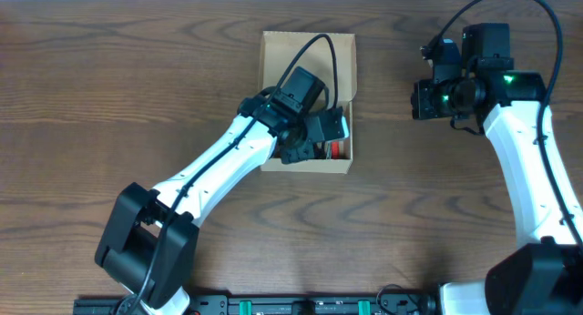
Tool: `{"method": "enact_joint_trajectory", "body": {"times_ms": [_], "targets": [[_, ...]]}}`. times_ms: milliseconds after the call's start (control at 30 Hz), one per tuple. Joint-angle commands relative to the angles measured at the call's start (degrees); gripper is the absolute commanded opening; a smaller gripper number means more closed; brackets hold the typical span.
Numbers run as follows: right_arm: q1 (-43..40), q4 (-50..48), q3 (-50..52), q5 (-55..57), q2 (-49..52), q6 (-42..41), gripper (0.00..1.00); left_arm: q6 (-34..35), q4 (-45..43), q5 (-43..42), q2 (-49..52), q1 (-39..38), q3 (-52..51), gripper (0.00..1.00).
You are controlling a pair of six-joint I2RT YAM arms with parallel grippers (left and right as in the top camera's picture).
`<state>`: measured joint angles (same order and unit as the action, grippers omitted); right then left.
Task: Pack container
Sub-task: 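Carry the STAPLES box with the left gripper into the box and release, then raise the left gripper out of the box and retract to upper left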
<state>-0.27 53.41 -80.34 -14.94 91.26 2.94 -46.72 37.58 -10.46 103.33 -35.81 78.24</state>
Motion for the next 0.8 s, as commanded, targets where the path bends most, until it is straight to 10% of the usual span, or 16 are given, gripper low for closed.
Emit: {"method": "enact_joint_trajectory", "body": {"times_ms": [0, 400, 567, 767], "targets": [[-0.50, 0.20, -0.92, 0.13, -0.94, -0.72, 0.01, -1.60, 0.04, 1.44, 0.83, 1.16, -0.20, 0.22], [-0.50, 0.17, -0.92, 0.13, -0.94, -0.72, 0.01, -4.74, 1.73, 1.46, 4.20, 4.09, -0.20, 0.23], [-0.50, 0.15, -0.92, 0.13, -0.94, -0.72, 0.01, -4.72, 1.99, 1.68, 4.17, 4.20, -0.20, 0.63], [-0.50, 0.15, -0.94, 0.13, -0.94, -0.74, 0.01, -4.48, 3.48, 1.64, 3.67, 4.20, 0.07, 0.71]]}}
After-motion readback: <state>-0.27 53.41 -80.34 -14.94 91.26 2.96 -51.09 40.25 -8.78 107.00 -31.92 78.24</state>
